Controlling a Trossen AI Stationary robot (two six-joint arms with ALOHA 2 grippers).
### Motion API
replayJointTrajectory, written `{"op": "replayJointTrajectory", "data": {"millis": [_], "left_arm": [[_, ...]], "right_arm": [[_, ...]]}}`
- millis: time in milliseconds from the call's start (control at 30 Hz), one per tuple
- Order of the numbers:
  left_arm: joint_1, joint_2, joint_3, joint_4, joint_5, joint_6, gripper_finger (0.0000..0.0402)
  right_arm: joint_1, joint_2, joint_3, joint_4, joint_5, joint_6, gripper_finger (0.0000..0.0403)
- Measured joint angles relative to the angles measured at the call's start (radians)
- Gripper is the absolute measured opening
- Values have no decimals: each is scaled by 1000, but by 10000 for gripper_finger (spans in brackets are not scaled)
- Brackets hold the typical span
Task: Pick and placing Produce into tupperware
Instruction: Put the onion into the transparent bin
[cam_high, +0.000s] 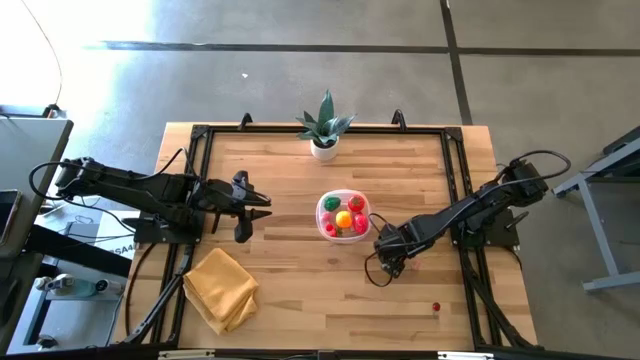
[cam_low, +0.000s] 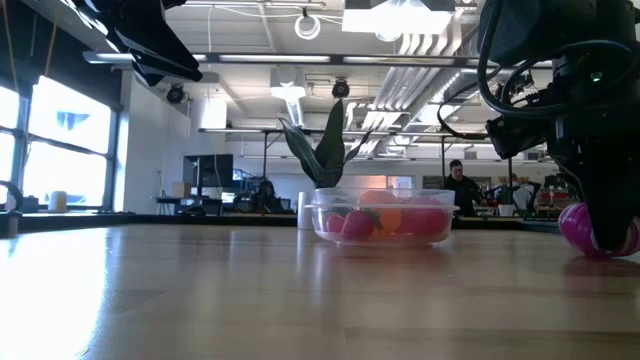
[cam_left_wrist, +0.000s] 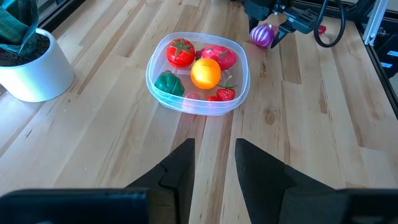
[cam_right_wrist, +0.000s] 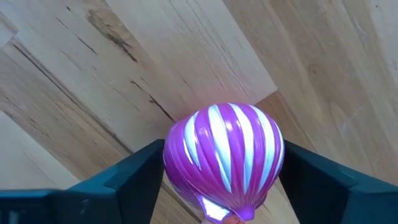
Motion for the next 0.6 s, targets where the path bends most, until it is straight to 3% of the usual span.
{"op": "replayJointTrajectory", "data": {"millis": [233,600], "left_arm": [[0,0,0,0,0,0,106],[0,0,0,0,0,0,106]], "right_arm": [[0,0,0,3,7,-1,257],[0,0,0,3,11,-2,252]]}}
